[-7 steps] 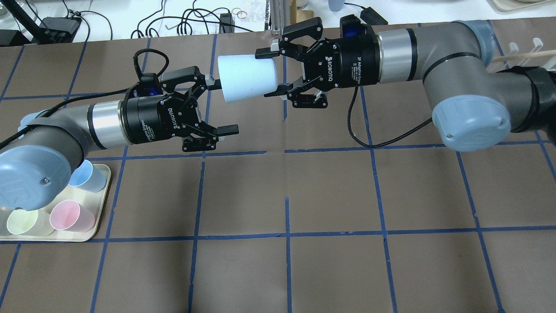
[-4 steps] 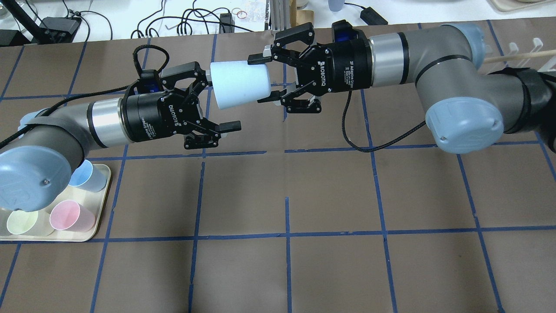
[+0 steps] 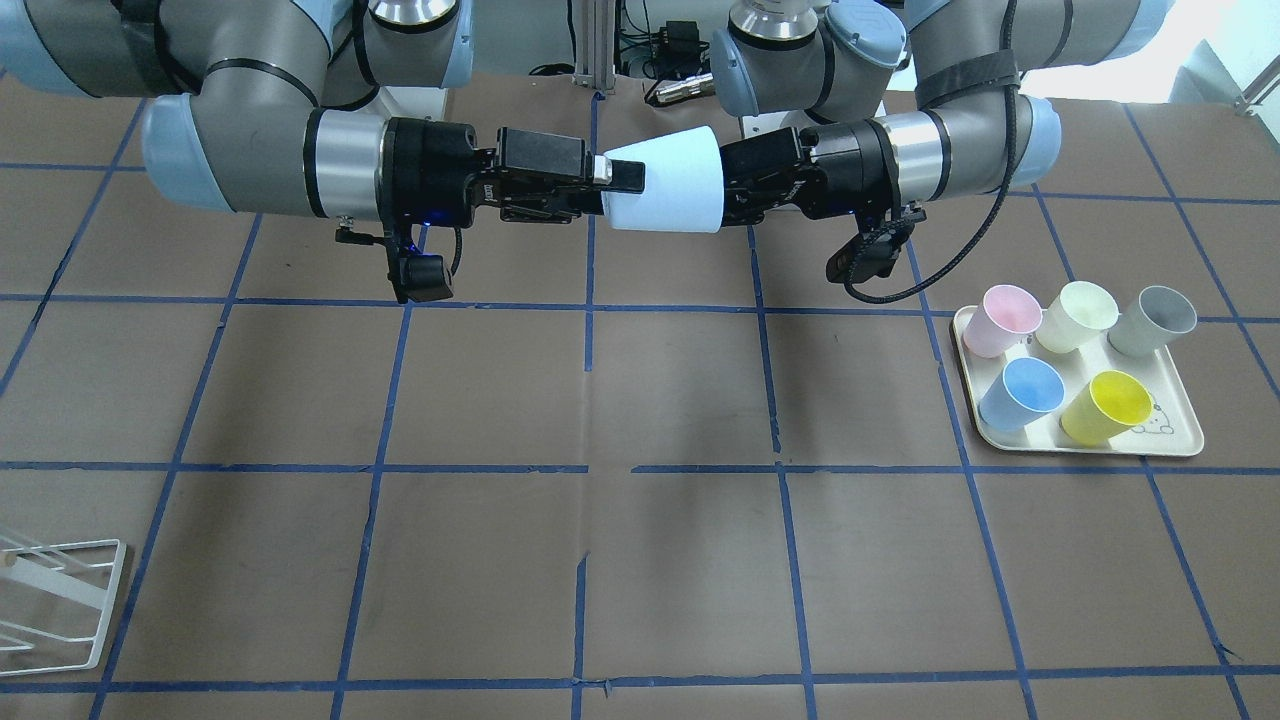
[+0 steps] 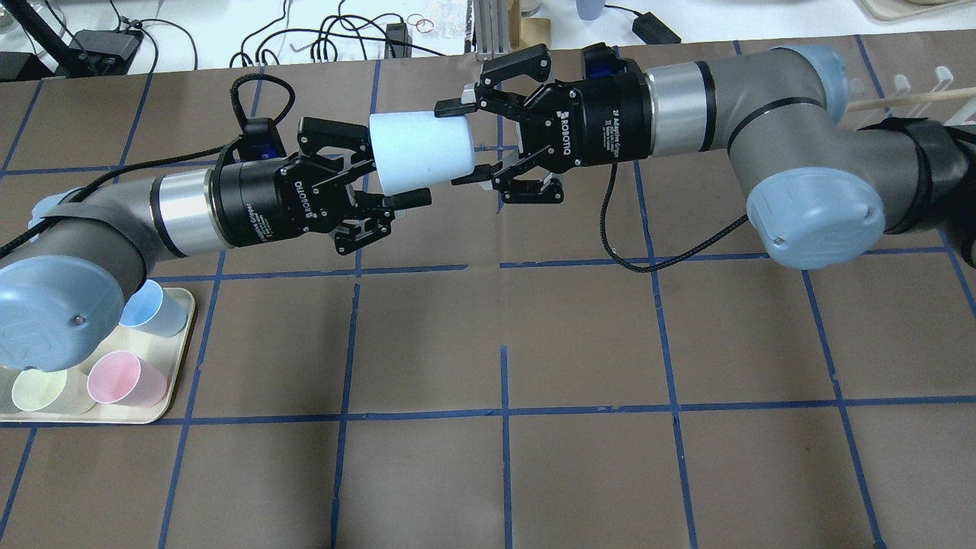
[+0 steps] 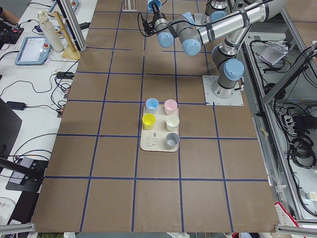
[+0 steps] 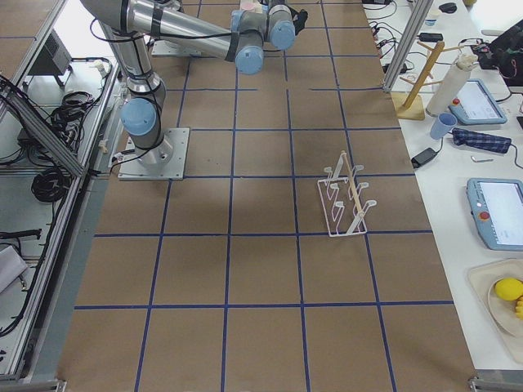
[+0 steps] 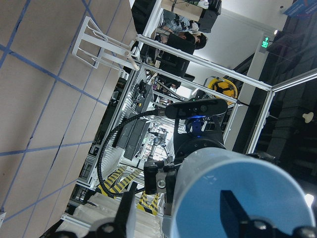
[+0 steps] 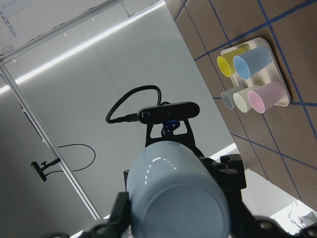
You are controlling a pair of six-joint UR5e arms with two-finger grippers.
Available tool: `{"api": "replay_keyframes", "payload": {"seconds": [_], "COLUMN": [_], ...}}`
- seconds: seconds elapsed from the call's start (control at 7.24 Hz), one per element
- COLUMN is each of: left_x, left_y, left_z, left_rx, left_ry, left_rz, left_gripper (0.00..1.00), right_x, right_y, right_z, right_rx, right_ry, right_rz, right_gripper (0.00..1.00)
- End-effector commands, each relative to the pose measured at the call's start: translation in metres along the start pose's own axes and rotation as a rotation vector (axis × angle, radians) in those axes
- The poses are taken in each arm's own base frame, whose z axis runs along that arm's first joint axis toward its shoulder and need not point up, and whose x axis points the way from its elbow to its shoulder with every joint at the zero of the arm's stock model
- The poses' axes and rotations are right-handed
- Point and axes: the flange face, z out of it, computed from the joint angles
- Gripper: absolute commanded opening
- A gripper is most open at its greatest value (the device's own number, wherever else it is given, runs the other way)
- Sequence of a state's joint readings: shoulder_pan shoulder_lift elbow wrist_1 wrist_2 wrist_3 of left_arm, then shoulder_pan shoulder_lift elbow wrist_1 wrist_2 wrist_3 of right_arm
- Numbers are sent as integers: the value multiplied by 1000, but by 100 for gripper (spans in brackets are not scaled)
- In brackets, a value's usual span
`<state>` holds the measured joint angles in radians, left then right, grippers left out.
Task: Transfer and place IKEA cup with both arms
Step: 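Close the left gripper on the cup's base held by the right gripper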
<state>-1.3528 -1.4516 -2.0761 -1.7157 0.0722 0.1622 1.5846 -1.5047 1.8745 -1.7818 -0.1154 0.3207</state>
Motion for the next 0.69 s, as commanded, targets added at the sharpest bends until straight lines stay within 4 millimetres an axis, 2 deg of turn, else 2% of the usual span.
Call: {"api": "replay_keyframes", "payload": {"seconds": [0.0, 0.14, 0.28, 0.41, 0.55], "left_x": [1, 2, 3, 4, 5], "left_y": [0, 1, 2, 2, 1], "left_z": [-1, -1, -1, -2, -3], "left_rx": [1, 0, 0, 4, 6], "left_ry": [-7, -10, -12, -11, -10], "left_rz": [8, 11, 16, 23, 25], "left_gripper": [0, 0, 0, 0, 0], "right_x": [1, 1, 0, -1, -2], "right_y": [0, 0, 1, 0, -4], "right_z": [0, 0, 0, -2, -8], "right_rx": [-2, -2, -2, 2, 11], "right_ry": [0, 0, -1, 0, -14], "right_rz": [13, 16, 51, 53, 62], "right_gripper": [2, 8, 46, 99, 100]}}
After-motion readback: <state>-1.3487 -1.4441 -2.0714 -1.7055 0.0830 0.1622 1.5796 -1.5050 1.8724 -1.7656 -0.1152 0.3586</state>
